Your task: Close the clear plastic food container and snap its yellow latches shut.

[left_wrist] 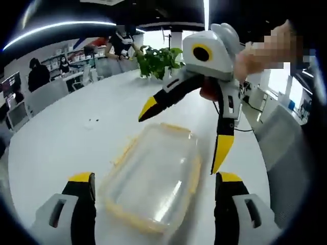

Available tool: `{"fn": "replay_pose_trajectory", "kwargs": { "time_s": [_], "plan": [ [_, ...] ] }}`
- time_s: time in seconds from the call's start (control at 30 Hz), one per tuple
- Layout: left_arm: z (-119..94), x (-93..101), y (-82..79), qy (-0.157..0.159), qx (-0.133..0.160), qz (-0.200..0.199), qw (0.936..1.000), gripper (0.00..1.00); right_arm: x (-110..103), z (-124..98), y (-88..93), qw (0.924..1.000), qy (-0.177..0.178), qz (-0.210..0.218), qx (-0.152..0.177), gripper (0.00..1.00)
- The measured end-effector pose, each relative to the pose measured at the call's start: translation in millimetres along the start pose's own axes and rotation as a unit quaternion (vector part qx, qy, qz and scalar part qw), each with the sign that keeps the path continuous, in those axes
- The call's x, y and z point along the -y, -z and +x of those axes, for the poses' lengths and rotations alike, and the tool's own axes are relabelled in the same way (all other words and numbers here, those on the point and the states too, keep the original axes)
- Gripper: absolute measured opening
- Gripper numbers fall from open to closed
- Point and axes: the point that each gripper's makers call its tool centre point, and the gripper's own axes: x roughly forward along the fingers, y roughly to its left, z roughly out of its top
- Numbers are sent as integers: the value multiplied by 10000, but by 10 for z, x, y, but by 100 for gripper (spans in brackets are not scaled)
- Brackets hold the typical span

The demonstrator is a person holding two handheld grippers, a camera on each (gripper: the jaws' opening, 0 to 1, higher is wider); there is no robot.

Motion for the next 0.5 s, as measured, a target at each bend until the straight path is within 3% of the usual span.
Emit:
{"fn": "replay_pose_trajectory", "kwargs": {
  "time_s": [0.23, 0.33, 0.5],
  "plan": [
    [-86, -43, 18, -471, 370, -424, 9973, 99, 71, -86, -9, 9957, 488, 558, 556, 88],
    [-91, -39, 38, -576, 487, -642, 9951, 98, 106, -102, 35, 9914, 674, 876, 706, 88],
    [-109, 26, 39, -677, 515, -697, 9939, 98, 78, -122, 45, 9891, 770, 980, 789, 89]
  ]
}}
